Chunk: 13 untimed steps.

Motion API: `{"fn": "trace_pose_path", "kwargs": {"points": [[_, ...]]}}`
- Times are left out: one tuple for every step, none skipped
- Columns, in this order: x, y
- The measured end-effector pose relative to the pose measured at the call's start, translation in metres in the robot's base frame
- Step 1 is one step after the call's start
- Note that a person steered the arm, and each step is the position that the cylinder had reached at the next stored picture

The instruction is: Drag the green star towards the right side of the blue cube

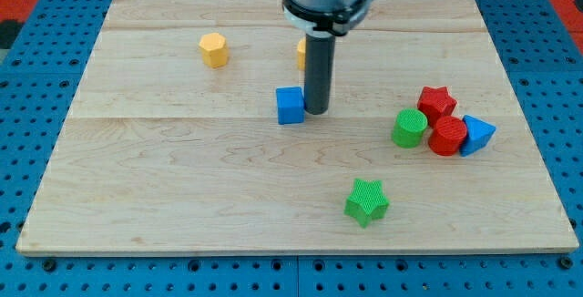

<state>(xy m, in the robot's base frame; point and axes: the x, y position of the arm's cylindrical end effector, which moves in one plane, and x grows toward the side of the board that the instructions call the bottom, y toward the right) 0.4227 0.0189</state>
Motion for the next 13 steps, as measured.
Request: {"fn": "trace_pose_path", "kwargs": {"points": [[0.001, -0.053], [0.001, -0.141], [-0.003, -0.172], [0.028, -0.061], [0.069, 0.050], [0.109, 0.095], [0.118, 0.125], [0.146, 0.113], [0.156, 0.077], [0.109, -0.007], [0.095, -0.057], [0.127, -0.026], [0.129, -0.069]]}}
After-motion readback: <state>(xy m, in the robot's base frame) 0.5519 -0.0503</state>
